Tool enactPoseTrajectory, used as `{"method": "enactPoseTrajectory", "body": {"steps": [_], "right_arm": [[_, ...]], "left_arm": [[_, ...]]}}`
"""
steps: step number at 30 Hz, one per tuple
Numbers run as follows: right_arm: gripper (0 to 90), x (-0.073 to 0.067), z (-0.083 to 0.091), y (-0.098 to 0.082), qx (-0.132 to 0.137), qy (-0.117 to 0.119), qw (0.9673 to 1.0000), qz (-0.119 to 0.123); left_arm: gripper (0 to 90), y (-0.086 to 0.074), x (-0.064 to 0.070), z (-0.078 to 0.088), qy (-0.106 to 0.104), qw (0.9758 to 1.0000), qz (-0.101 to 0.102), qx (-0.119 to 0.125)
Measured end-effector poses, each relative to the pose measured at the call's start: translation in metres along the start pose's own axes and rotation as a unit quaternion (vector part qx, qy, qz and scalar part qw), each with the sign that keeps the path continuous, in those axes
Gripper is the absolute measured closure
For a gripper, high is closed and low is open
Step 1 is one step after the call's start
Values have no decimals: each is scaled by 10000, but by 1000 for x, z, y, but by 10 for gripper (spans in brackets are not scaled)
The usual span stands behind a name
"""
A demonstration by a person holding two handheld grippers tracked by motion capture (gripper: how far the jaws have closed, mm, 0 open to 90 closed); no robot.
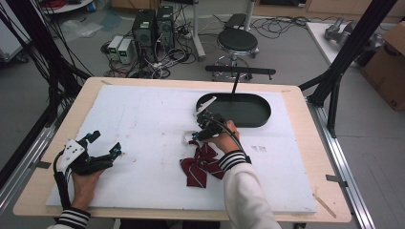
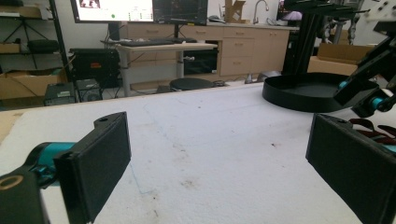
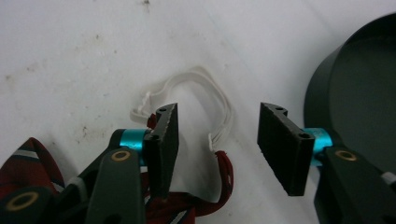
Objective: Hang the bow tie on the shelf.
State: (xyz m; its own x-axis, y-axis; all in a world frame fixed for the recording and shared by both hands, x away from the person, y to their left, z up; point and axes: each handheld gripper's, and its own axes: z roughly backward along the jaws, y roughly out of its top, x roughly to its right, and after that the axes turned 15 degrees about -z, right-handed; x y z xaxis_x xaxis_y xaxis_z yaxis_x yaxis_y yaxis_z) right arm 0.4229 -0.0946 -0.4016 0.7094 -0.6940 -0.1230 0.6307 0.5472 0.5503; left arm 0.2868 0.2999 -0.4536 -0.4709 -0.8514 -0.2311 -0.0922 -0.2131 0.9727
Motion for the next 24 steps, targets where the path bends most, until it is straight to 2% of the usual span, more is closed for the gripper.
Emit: {"method": "enactPoseTrajectory", "body": {"steps": [2,8,10,11,24], "right_arm": [[527,0,-5,-1,-197,-147,9997,45],[608,2,-11,-1,-353,-135,9993,-34],[629,3,-12,-1,-376,-177,9991,-35],[650,3,-13,-1,-417,-271,9988,-12],[759,3,-18,-1,-659,-150,9977,-38]], "left_arm": [[70,0,0,0,1,10000,1,-6],[70,0,-1,0,-1,10000,16,-15],[70,0,-1,0,4,10000,24,-10],[70,0,-1,0,0,10000,24,-14],[70,0,-1,0,14,10000,53,-8]]}}
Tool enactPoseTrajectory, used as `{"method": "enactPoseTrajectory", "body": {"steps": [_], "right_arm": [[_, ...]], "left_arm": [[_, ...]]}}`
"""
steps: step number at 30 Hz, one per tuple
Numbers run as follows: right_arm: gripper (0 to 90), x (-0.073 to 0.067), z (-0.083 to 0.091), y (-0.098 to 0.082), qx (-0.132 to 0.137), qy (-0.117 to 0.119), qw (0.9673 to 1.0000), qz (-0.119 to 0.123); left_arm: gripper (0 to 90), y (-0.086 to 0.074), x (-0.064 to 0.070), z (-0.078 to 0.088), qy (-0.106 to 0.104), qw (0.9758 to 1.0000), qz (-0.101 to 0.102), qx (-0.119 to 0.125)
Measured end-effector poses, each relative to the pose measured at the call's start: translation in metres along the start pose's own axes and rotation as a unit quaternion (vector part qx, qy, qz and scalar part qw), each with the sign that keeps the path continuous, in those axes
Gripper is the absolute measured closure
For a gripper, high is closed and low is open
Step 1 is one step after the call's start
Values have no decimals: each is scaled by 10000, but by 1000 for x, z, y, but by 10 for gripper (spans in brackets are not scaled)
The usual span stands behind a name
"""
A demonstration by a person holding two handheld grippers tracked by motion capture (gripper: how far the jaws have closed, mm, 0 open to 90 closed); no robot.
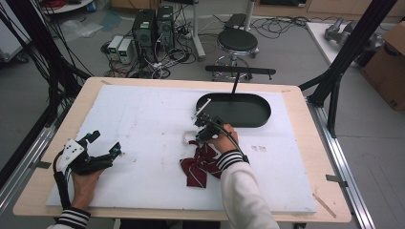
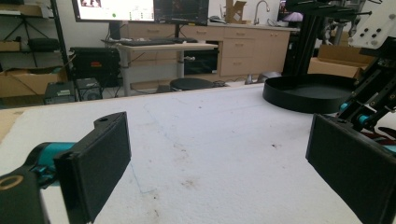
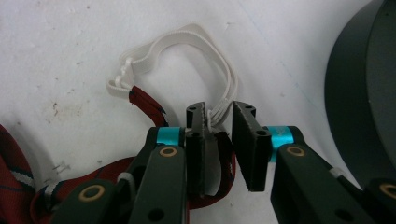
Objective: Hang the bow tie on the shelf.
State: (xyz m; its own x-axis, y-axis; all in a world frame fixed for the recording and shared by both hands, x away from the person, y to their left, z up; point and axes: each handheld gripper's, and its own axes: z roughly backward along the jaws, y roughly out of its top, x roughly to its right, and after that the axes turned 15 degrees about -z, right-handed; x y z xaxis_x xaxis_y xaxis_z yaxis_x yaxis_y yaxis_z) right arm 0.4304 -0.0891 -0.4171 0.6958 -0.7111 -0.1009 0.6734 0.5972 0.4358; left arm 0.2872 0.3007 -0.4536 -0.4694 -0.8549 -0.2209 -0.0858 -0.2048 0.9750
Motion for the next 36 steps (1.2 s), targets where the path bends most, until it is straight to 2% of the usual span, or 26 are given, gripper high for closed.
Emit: {"method": "enactPoseTrajectory", "body": {"steps": [4,13,19,25,26,27,28,30,33,34,36], "right_arm": [[819,1,0,1,-26,51,10000,-62],[835,0,1,1,-20,-9,10000,-38],[839,3,13,1,347,81,9992,-196],[842,4,32,0,881,0,9960,-167],[842,4,32,0,881,0,9960,-167],[843,5,37,-1,1033,-37,9945,-143],[843,5,45,-2,1280,-82,9916,-151],[843,5,48,-2,1360,-102,9905,-174],[843,6,60,-4,1768,-206,9839,-176],[844,7,68,-6,2056,-224,9781,-243],[844,9,74,-7,2270,-263,9731,-295]], "left_arm": [[70,0,0,0,2,10000,1,-2],[70,0,0,0,3,10000,2,-2],[70,0,0,0,1,10000,-6,-6],[70,0,0,0,-1,10000,-8,-3],[70,0,0,0,-1,10000,-8,-3],[70,0,0,0,-1,10000,-6,1],[70,0,0,0,-6,10000,-15,-4],[70,0,0,0,-2,10000,-17,-2],[70,0,0,0,-5,10000,-18,-4],[70,0,0,0,-12,10000,-26,-3],[70,0,0,0,-6,10000,-19,-4]]}}
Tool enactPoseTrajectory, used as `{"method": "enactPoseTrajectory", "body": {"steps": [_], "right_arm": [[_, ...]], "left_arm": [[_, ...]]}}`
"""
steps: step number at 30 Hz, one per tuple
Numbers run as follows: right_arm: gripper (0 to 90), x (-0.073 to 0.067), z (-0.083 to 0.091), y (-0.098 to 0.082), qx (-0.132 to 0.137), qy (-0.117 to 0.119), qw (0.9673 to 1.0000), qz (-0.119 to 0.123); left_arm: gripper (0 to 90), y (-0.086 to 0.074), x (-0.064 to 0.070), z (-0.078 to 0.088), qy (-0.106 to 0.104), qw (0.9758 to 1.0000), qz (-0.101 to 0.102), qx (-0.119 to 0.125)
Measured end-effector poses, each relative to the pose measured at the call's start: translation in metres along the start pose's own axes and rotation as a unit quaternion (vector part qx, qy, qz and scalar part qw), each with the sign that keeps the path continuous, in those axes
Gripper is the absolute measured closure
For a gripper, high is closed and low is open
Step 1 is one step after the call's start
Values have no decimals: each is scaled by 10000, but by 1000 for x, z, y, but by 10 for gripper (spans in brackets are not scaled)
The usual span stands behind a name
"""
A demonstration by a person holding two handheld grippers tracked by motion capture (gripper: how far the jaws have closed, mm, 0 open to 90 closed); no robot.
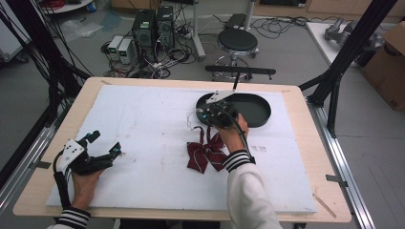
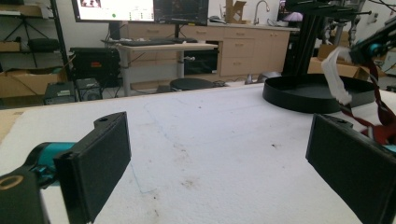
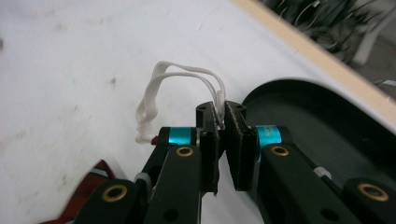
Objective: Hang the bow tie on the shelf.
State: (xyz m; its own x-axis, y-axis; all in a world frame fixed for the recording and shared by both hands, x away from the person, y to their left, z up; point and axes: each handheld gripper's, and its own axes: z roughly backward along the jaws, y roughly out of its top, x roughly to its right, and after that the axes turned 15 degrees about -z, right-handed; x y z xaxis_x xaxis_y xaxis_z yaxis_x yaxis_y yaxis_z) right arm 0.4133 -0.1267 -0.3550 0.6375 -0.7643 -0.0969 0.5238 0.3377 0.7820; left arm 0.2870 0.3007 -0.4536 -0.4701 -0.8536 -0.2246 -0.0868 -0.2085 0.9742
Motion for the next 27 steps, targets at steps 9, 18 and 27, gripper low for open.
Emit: {"method": "enactPoseTrajectory", "body": {"steps": [9,18,27], "right_arm": [[845,16,26,3,944,-324,9942,-402],[846,34,39,-1,1334,-548,9871,-699],[847,46,50,-1,1610,-742,9803,-867]], "left_arm": [[70,0,0,0,1,10000,3,3],[70,0,0,0,8,10000,16,9],[70,0,0,0,9,10000,14,7]]}}
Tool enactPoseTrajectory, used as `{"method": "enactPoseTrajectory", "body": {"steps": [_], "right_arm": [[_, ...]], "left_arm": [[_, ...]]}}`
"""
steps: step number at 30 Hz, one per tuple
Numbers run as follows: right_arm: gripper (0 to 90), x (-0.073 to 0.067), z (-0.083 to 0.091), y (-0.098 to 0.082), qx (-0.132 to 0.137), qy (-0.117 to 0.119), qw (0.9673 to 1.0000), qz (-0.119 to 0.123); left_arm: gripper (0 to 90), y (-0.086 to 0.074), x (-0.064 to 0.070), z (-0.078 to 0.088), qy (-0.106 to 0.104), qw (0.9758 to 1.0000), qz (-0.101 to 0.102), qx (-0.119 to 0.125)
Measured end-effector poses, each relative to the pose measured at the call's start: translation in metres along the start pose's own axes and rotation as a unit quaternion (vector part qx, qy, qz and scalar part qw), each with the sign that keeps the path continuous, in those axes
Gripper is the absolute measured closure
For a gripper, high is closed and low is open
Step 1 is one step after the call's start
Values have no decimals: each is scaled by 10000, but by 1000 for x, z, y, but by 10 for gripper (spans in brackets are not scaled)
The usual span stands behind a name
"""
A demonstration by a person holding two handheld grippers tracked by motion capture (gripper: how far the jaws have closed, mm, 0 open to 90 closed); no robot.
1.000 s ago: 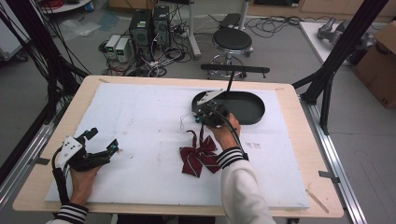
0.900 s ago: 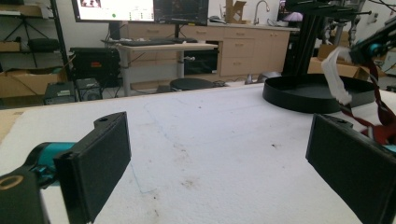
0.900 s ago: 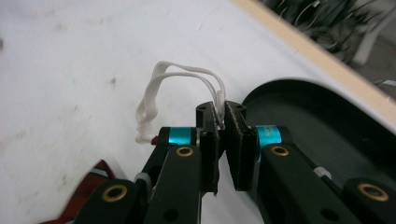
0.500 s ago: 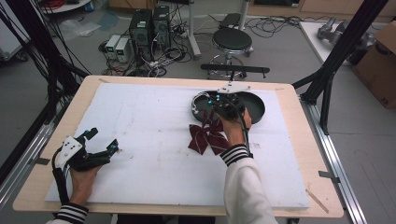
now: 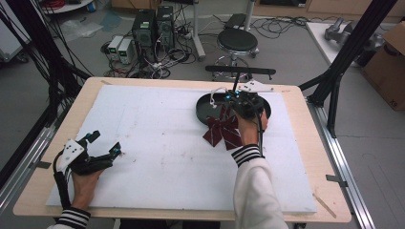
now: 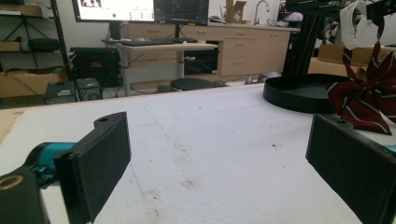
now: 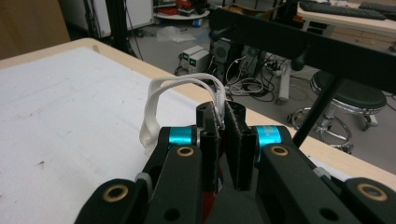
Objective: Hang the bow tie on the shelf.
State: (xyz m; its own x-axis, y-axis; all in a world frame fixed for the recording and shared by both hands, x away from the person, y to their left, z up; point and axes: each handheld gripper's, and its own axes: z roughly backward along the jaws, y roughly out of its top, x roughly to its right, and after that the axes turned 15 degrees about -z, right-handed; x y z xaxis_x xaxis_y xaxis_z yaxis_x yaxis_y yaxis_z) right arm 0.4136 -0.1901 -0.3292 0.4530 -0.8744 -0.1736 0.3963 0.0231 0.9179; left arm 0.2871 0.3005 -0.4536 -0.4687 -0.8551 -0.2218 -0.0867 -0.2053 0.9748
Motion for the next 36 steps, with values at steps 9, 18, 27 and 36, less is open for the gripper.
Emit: {"method": "enactPoseTrajectory", "body": {"steps": [9,18,27,36], "right_arm": [[847,4,3,29,220,-138,9996,106],[847,15,-1,45,304,-312,9990,70],[846,19,-10,55,315,-383,9987,90],[846,29,-16,71,387,-554,9976,159]], "left_arm": [[70,0,0,0,-1,10000,4,0],[70,0,0,0,-2,10000,7,-5],[70,0,0,0,-1,10000,8,-6],[70,0,0,0,1,10000,7,-5]]}}
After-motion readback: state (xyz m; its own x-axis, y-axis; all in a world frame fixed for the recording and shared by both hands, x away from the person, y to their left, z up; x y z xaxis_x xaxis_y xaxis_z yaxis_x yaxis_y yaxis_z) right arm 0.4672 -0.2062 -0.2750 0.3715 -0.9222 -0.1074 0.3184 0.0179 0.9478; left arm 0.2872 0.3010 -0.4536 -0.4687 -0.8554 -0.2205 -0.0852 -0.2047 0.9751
